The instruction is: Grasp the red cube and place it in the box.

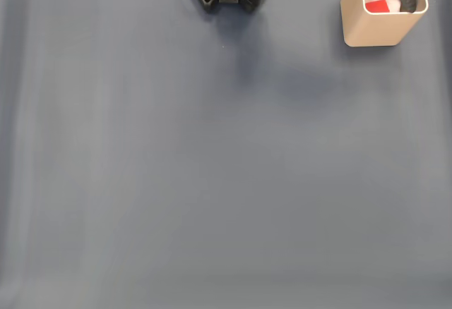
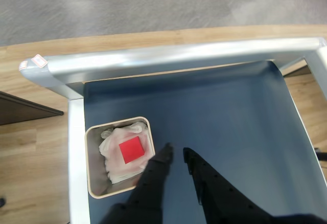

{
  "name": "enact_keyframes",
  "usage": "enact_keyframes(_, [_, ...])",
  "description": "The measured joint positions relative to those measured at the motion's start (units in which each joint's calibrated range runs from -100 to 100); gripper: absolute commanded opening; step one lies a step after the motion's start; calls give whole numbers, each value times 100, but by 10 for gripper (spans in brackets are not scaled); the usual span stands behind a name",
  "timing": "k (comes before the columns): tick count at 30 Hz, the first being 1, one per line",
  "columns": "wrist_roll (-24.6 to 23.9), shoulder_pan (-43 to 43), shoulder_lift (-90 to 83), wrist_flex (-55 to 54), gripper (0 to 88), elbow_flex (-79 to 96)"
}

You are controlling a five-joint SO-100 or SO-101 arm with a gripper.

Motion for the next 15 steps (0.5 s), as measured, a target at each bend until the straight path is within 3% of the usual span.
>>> enact_keyframes(15, [-200, 1766, 0, 252, 1, -255])
